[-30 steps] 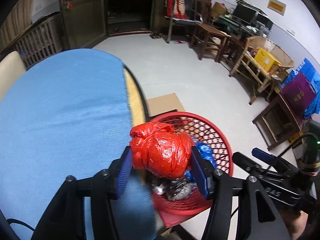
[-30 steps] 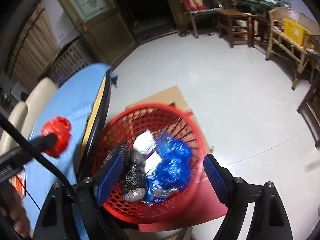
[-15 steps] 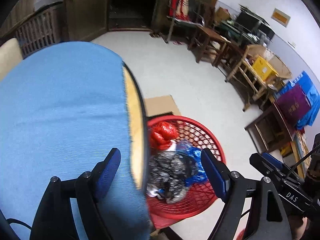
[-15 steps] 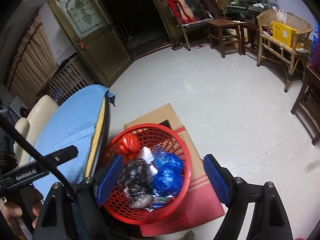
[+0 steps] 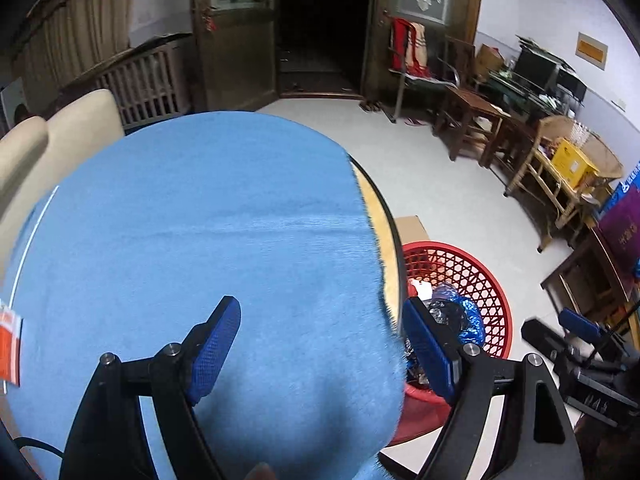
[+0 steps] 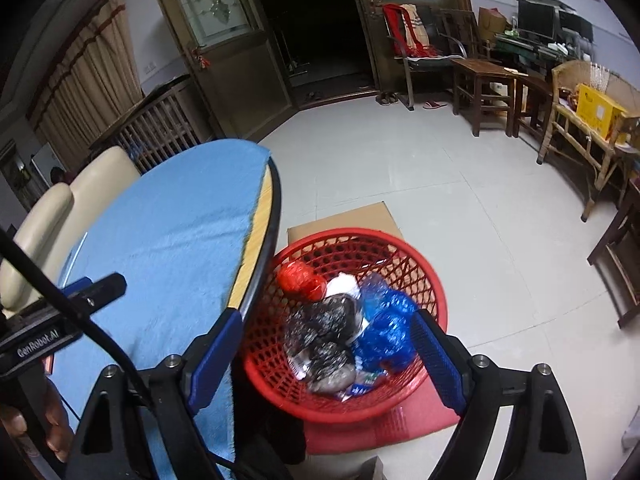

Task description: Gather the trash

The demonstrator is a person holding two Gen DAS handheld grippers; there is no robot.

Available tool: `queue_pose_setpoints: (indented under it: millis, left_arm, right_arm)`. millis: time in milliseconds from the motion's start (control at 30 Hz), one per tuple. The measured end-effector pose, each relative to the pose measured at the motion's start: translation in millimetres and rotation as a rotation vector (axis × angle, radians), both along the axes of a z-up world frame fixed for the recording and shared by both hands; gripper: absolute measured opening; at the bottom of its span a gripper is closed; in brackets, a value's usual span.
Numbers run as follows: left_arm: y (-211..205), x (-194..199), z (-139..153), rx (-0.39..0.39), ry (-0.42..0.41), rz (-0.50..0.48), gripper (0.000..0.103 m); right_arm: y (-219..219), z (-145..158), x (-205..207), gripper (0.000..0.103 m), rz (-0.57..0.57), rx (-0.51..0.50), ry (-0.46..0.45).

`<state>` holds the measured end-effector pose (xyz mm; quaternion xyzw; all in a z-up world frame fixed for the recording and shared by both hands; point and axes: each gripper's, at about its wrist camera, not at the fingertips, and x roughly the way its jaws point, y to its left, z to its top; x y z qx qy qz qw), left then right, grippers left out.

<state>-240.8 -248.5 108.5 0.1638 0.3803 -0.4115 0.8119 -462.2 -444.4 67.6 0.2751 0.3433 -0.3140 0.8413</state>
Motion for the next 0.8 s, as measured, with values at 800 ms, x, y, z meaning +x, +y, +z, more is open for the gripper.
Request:
queue_pose_setpoints:
  millis: [800]
  left_arm:
    - [45, -22, 18, -0.043, -0.095, 0.052, 0.093]
  right_arm:
    - [50, 16, -1, 0.099, 0.039, -0.104, 0.032]
